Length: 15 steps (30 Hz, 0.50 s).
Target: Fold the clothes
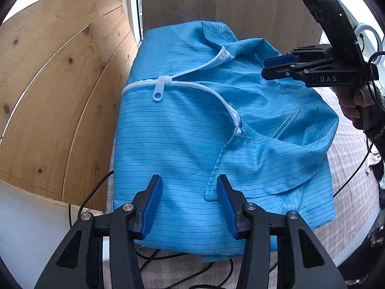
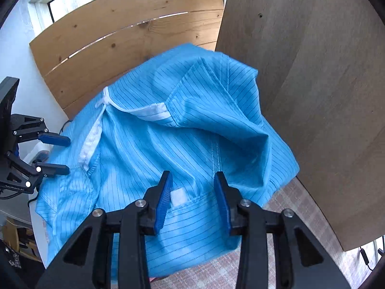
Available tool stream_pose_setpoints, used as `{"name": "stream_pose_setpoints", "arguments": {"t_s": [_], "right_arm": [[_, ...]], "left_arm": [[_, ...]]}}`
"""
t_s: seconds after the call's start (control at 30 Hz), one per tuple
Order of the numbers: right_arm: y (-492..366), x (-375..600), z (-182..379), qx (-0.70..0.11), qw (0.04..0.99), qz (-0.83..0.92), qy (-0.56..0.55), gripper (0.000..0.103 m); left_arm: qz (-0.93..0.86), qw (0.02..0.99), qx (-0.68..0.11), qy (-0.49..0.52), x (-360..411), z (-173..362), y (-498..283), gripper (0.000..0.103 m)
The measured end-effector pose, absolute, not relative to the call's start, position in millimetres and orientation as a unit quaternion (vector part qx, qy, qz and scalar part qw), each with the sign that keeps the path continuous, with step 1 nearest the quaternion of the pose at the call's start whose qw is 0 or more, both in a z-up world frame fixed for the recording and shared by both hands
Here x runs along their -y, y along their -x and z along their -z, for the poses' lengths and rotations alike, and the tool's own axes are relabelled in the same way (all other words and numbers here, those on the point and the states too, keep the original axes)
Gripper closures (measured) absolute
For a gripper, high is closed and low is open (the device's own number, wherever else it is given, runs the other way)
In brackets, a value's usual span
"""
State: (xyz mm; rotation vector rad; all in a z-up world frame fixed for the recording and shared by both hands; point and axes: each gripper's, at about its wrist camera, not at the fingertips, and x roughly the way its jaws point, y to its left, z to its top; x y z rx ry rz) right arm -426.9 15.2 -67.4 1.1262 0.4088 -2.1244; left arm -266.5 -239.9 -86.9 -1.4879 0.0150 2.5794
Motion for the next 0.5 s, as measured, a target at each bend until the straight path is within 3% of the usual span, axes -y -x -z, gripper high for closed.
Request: {"name": "stream_pose_setpoints", "arguments": {"t_s": [0.17,0.33,0.5], "right_arm": [[420.0,3.9,39.9,-0.143,0.378,0.824,-0.397,0.067],[412.2,10.2,95.0,-0.232,0.326,0.802,-0.443,0.068],[384.8,-24.4,37.0,-0.136,0.348,0.832,-0.410,0.067]], "left_arm": [[-0.876,0.071,0.005,0.476,249.4,78.7,277.4,0.057],[-0.859,0.071,-0.022,0.506,239.6,108.6,277.7,0.057],[-0.888,0.102,0.008,0.449,236.1,53.4,245.4,0.056]]}}
